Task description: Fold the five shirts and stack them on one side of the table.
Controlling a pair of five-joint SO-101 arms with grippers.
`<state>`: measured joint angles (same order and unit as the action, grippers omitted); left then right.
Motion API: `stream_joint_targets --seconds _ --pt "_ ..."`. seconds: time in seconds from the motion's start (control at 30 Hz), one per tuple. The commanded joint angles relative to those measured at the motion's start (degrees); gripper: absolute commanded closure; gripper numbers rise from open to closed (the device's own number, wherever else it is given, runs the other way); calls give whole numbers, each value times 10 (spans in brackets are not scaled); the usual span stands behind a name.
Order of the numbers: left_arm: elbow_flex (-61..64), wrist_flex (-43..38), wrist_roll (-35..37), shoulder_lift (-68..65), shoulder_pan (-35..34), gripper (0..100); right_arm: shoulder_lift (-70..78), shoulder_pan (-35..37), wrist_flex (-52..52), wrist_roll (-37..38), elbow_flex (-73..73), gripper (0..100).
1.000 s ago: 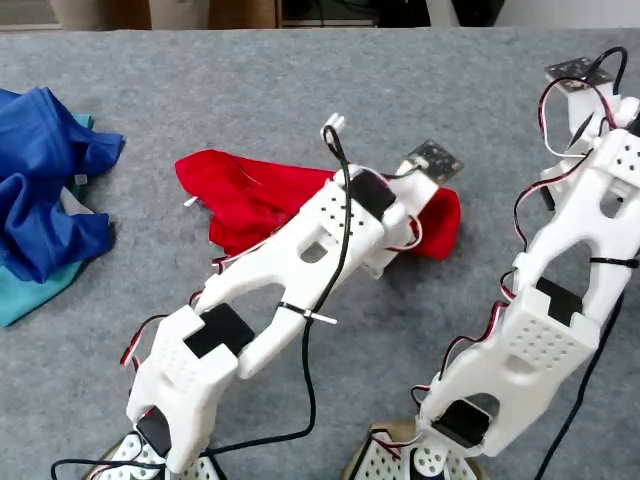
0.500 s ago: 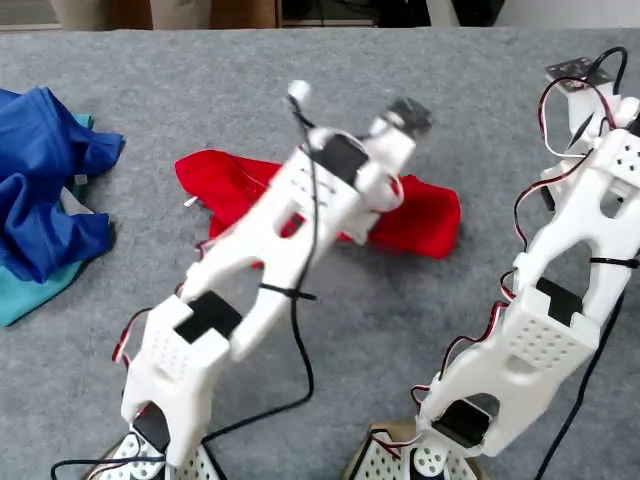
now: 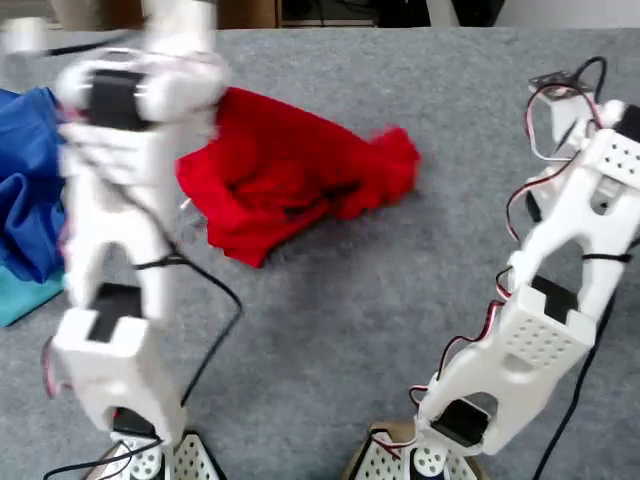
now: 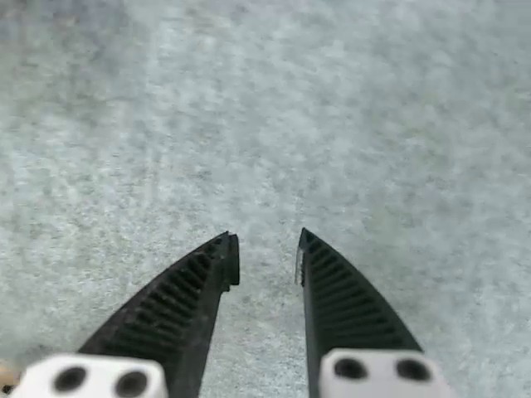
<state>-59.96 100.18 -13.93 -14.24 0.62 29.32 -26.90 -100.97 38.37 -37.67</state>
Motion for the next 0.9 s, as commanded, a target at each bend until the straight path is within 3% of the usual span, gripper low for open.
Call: stream_joint_targets --seconds 0.0,0.2,0.4,0.67,0.87 --pt "39 6 -40 56 -125 981 -32 39 -11 -6 8 872" --pt "173 6 -104 58 -274 981 -32 152 -11 -7 10 872" --pt "329 -2 -163 58 -362 981 -28 307 -6 -3 9 868" --pt "601 -136 -169 63 -396 981 -14 462 135 -14 9 868" --pt "828 -280 -169 124 -399 981 93 515 206 -128 3 868"
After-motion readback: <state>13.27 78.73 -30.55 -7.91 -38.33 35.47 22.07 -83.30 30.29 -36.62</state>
